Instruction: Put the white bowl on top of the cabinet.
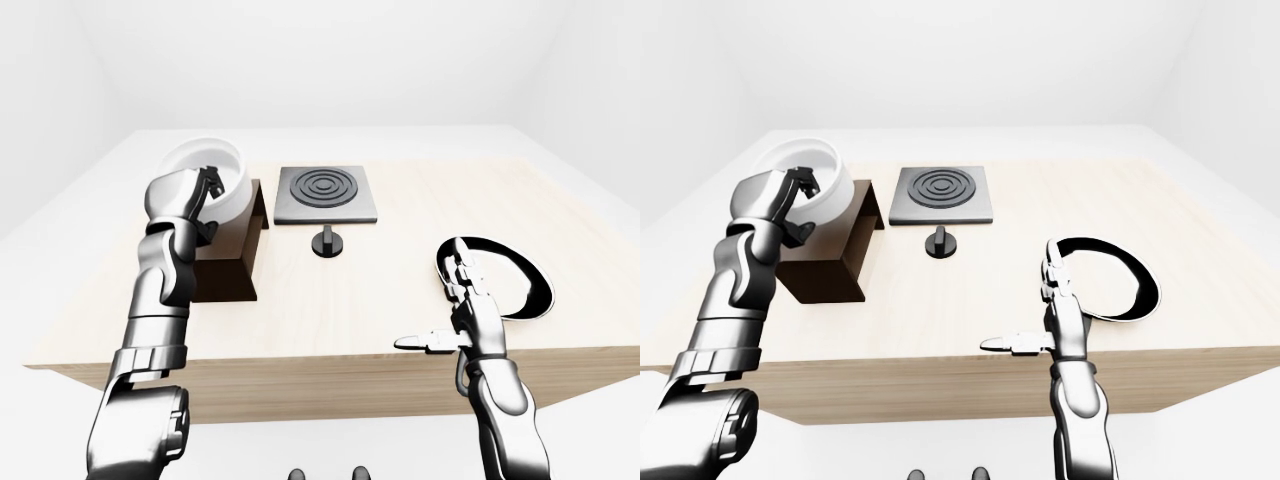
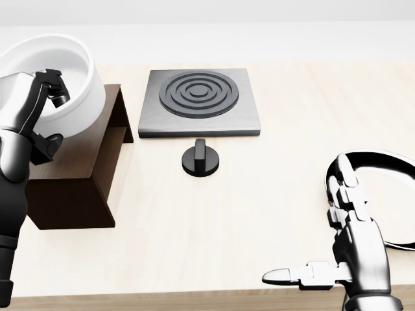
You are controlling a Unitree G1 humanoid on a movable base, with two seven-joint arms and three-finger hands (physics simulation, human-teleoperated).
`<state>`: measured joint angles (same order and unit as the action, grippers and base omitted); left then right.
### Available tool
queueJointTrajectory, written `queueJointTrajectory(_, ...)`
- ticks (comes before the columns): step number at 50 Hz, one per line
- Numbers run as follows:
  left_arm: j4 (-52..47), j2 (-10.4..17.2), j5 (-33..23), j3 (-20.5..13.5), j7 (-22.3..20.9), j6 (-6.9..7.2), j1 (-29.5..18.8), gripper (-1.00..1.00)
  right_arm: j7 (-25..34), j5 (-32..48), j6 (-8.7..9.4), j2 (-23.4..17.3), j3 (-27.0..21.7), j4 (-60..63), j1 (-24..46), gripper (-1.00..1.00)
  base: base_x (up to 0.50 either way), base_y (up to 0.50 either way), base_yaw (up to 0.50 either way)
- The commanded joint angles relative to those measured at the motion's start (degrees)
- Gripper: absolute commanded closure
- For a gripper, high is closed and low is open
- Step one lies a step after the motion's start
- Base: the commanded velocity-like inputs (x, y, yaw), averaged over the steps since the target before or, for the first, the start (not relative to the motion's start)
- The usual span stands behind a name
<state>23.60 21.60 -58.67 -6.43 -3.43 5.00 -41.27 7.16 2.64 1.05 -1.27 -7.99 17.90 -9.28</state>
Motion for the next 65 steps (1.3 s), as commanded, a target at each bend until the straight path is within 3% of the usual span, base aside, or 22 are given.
queueJointTrajectory(1,1.15,0.88,0.71,-0.5,4.59,0.0,-0.2,1.0,-0.02,0.13,-0.03,0.03,0.08,0.08,-0.07,-1.0,0.0,0.0,0.0)
queueJointTrajectory(42,4.85,0.79,2.14,0.05,8.03,0.0,-0.12,1.0,-0.13,0.8,-1.2,0.14,0.85,-0.49,-0.55,-1.0,0.0,0.0,0.0)
queueJointTrajectory(54,12.76,1.02,4.15,0.3,11.34,0.0,-2.68,1.0,-0.09,0.97,-1.41,0.18,1.07,-0.5,-0.67,-1.0,0.0,0.0,0.0)
queueJointTrajectory(65,13.76,1.27,5.11,0.57,12.26,0.0,-2.81,1.0,-0.01,1.04,-1.89,0.18,1.17,-0.67,-0.84,-1.0,0.0,0.0,0.0)
